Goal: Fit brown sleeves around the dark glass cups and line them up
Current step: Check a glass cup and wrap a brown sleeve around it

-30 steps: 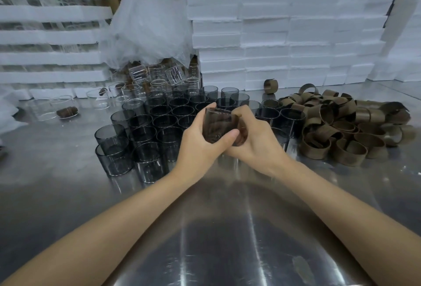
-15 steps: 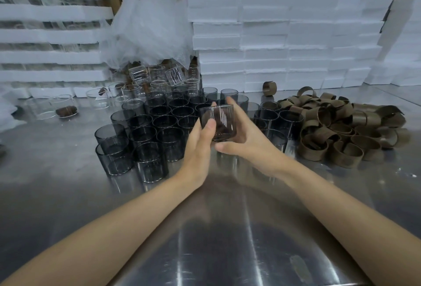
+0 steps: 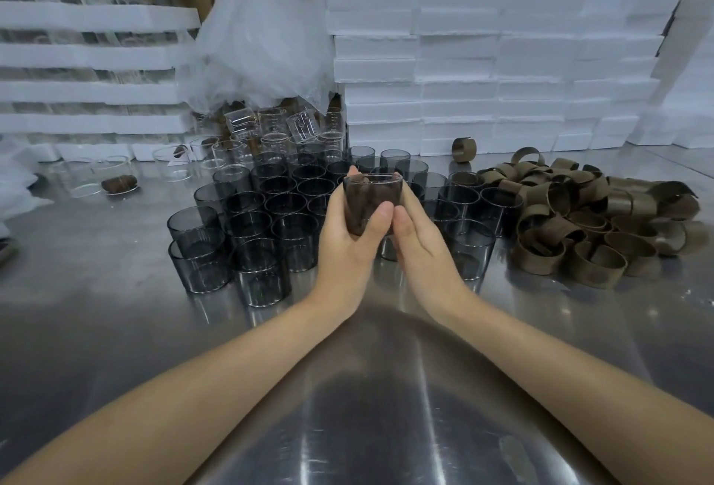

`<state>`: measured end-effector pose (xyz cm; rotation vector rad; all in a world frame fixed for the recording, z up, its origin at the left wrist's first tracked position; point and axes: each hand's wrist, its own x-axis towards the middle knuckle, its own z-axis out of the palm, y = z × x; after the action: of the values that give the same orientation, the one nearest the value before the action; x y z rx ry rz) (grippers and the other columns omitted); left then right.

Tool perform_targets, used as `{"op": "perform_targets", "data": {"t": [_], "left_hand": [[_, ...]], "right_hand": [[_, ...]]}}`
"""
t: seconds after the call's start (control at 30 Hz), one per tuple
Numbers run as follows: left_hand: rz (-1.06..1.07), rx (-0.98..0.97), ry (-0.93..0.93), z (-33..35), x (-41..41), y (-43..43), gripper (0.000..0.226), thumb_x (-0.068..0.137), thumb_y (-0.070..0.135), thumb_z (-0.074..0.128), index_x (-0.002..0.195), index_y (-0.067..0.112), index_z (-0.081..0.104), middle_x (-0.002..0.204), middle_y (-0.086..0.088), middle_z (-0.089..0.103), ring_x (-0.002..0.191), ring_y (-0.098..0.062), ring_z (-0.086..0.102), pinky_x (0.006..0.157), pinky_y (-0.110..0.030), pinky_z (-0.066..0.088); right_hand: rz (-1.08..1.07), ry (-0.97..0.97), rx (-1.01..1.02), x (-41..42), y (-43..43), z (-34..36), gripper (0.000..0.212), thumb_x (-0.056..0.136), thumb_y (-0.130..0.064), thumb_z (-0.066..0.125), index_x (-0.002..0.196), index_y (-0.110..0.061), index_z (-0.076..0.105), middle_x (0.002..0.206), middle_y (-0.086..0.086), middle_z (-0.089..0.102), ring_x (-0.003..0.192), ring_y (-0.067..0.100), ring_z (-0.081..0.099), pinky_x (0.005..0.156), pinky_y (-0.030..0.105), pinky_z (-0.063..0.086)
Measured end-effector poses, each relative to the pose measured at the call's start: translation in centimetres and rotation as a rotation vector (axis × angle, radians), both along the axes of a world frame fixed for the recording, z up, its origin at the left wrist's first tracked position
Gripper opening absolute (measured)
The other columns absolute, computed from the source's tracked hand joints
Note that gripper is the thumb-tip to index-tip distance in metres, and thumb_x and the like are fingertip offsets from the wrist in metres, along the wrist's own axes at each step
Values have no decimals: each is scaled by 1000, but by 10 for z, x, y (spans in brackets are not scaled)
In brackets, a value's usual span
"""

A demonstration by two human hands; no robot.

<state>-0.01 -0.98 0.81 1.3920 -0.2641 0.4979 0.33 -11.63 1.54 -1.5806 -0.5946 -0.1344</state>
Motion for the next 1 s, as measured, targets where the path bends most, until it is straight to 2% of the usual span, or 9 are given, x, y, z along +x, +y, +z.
{"op": "perform_targets", "data": {"t": [0.1,0.33,0.47,0.57,0.63,0.7,0.77,0.87,1.0], "left_hand": [[43,15,-32,-3,1,0,69,78,45,69,136,16,46,125,6,63,119,-12,60,104,-32,45],[76,-90,-9,-3,3,1,64,83,48,60,129,5,48,107,3,68,102,-11,66,87,-22,50],[61,-167,45,1,8,6,38,95,42,50,114,9,50,99,5,68,93,-4,67,82,-22,52],[9,-198,128,6,4,4,75,80,59,52,136,8,47,130,-7,62,123,-20,58,107,-39,44],[-35,-153,127,5,3,2,77,73,66,48,130,14,58,130,-8,63,126,-26,55,112,-47,38],[-35,-157,98,5,3,2,58,77,60,53,119,21,64,119,-1,68,118,-26,60,105,-42,46],[-30,-173,66,6,4,4,55,83,43,60,133,23,51,122,4,65,121,-23,59,101,-35,48],[-6,-42,9,4,4,6,64,81,31,66,141,28,41,122,9,63,119,-11,59,102,-32,48],[43,-36,17,7,4,6,31,86,41,59,114,28,56,105,4,64,99,-14,63,85,-35,51]], "right_hand": [[-85,-69,-29,-4,3,-3,50,106,-21,30,154,-15,17,145,-15,40,125,-20,38,104,5,30],[-58,-332,-270,-22,8,1,67,94,-2,34,153,-14,6,162,-3,0,149,4,-2,120,20,2],[-97,-530,-169,-19,7,3,66,82,20,43,144,2,32,156,11,24,148,18,19,120,28,19],[-199,-428,-160,-9,0,5,74,86,4,60,150,-10,25,158,-2,18,146,0,16,115,13,16],[-198,-376,-162,-4,-4,3,76,86,-6,67,150,-18,27,151,-15,30,138,-9,28,116,19,23],[-217,-384,-117,-1,-6,2,70,84,-6,70,144,-21,38,145,-10,44,136,0,39,116,36,33],[-234,-411,-78,3,-7,2,66,81,-2,73,138,-22,46,140,-4,50,134,9,45,111,41,40],[-197,-426,-102,6,-9,2,73,77,6,72,138,-23,45,131,-7,47,128,8,47,106,32,45],[-137,-404,-145,8,-9,2,70,77,11,70,139,-15,49,126,-8,43,123,7,47,97,21,49]]}}
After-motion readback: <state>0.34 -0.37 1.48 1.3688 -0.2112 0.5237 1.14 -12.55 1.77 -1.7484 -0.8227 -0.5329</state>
